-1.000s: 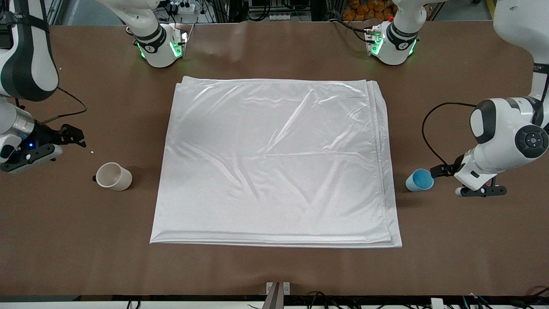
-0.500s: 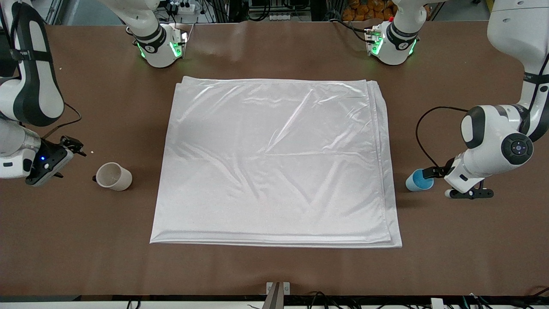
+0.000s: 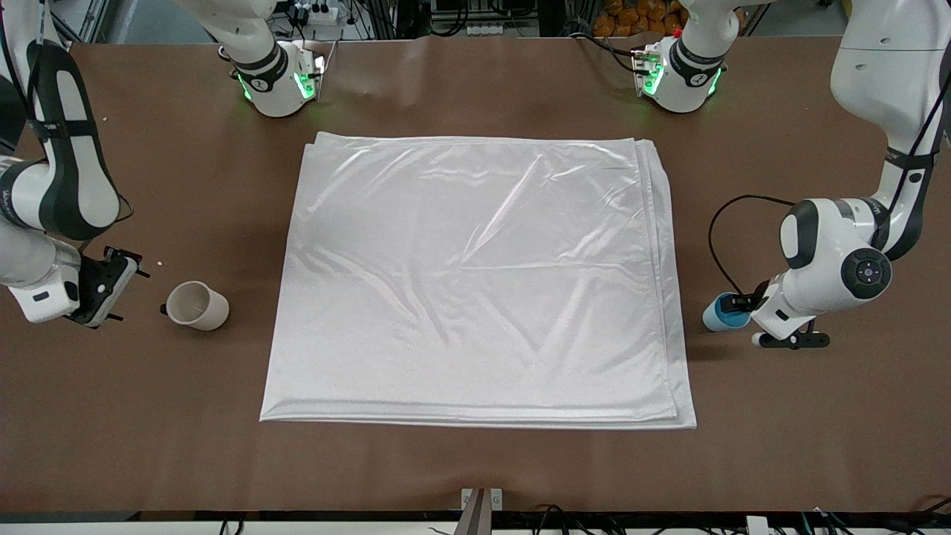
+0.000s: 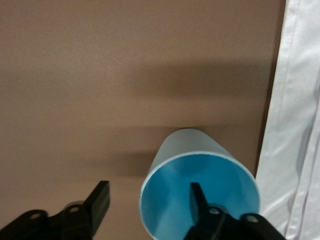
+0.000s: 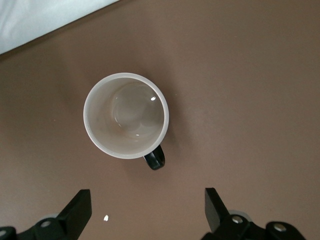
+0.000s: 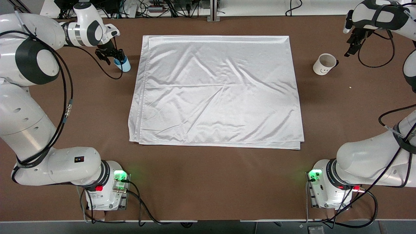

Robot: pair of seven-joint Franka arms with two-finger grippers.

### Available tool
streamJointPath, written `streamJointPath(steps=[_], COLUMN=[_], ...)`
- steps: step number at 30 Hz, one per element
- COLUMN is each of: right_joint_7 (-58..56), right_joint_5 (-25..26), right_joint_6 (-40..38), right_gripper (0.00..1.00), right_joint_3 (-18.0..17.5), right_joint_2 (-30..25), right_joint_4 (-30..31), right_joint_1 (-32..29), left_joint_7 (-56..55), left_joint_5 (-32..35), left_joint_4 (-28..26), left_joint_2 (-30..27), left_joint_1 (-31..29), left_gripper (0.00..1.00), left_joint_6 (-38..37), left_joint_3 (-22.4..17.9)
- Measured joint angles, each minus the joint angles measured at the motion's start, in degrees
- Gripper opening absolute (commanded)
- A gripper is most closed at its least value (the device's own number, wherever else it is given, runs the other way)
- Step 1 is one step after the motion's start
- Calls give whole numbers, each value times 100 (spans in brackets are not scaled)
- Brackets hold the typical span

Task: Place blue cup into white mug on cloth

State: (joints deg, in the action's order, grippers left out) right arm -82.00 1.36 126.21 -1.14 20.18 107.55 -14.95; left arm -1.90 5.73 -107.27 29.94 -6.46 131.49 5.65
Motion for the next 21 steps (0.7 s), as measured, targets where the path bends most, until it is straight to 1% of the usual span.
streamJointPath(steps=[4,10,16,18,21], right_joint_7=[-365,-745,-1222,-1320,-1440], right_joint_5=[42,334,404,416,429], right_joint_6=[125,205,364,406,505], right_gripper=[100,100,100,100,100], right_joint_3=[-13,-26,-43,-44,-43], right_joint_2=[147,316,470,539,644], right_joint_4=[-7,-48,-63,-62,-64], right_joint_1=[8,12,20,20,20], left_joint_7=[0,-7,-7,-32,-195], left_joint_5=[0,0,-4,-33,-55], left_joint_4=[7,27,137,229,473], left_joint_2=[13,13,-10,-72,-263], left_joint_1=[15,88,106,88,100], left_gripper=[0,0,0,0,0], left_joint_6=[1,1,-37,-238,-819], left_joint_3=[1,6,45,146,314])
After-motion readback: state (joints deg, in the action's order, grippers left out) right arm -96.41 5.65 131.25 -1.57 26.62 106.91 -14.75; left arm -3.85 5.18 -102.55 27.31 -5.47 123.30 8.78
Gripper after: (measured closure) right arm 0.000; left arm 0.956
